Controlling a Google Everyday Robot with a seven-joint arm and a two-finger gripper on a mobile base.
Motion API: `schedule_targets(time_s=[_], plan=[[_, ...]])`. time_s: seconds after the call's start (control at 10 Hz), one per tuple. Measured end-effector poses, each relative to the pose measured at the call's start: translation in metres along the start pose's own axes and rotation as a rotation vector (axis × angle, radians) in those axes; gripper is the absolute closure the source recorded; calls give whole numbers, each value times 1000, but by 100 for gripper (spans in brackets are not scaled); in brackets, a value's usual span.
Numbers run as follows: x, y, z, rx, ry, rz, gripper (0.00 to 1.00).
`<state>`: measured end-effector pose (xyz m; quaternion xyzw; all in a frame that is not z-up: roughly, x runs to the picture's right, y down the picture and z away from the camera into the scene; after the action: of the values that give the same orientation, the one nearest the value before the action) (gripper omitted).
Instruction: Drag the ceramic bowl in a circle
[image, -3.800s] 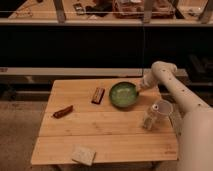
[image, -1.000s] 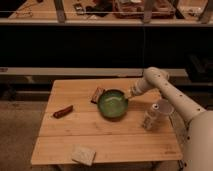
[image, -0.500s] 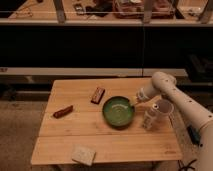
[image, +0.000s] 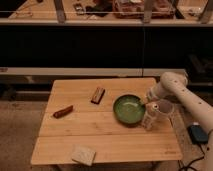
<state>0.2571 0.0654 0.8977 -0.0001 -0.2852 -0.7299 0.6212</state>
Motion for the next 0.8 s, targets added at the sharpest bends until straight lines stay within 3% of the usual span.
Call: schedule_targets(time_s=[0.2, 0.4, 0.8], plan=[[29, -4, -2, -14, 36, 28, 90], [52, -13, 5, 1, 49, 32, 90], [95, -61, 34, 64, 54, -72, 90]])
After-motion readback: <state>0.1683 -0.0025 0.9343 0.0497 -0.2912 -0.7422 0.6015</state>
